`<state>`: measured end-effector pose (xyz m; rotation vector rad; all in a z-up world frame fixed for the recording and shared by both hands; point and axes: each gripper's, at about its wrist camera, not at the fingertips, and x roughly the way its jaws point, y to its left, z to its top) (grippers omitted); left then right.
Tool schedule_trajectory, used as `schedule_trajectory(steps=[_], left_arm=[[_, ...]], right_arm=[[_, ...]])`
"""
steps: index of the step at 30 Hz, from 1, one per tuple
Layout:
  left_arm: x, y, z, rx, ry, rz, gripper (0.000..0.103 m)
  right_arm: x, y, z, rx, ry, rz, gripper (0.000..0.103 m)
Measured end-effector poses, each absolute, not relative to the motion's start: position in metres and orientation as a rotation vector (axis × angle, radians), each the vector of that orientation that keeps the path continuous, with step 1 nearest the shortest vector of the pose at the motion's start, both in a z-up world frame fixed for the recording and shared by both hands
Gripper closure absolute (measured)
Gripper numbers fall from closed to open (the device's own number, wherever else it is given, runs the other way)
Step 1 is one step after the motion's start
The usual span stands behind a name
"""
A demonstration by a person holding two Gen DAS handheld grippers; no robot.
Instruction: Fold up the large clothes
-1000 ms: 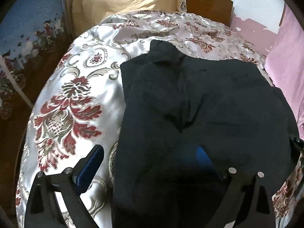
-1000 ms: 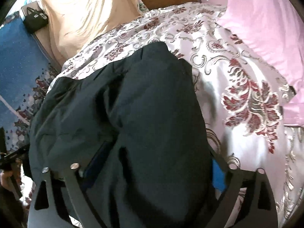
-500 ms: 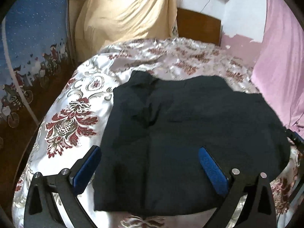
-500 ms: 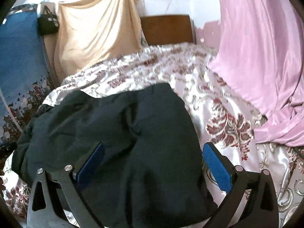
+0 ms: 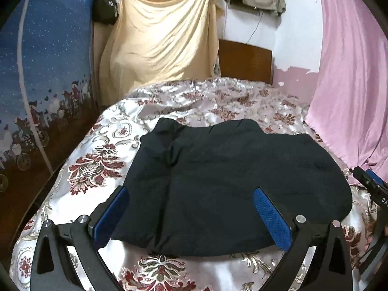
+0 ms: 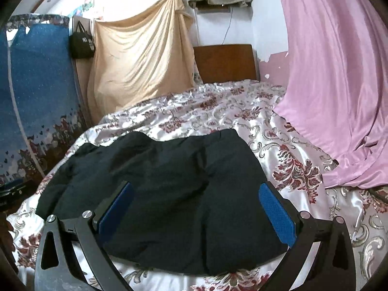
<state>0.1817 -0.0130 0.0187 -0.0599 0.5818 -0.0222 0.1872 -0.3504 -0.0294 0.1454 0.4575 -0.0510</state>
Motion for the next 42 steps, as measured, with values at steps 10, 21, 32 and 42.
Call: schedule_trajectory(steps=[10,21,32,42], left_arm=[[0.142,-0.015,0.028,-0.051,0.5,-0.009,0.0],[0.099,-0.017,0.034,-0.038,0.434,-0.016,0.0],[0.072,-0.024,0.022,0.024,0.402,-0.023,0.0],[0.052,-0.026,0.015,0.014,0.388,-0.036,0.0]], right_arm=[[0.145,-0.324,-0.017,0.116,0.384,-0.013,0.001],[0.091,-0.289,-0.006,0.072,0.327,0.017,0.001],[0.072,-0.285,-0.027,0.107,0.343,0.019,0.001],[0.054,-0.276,-0.037,0.075,0.335,0.05,0.001]])
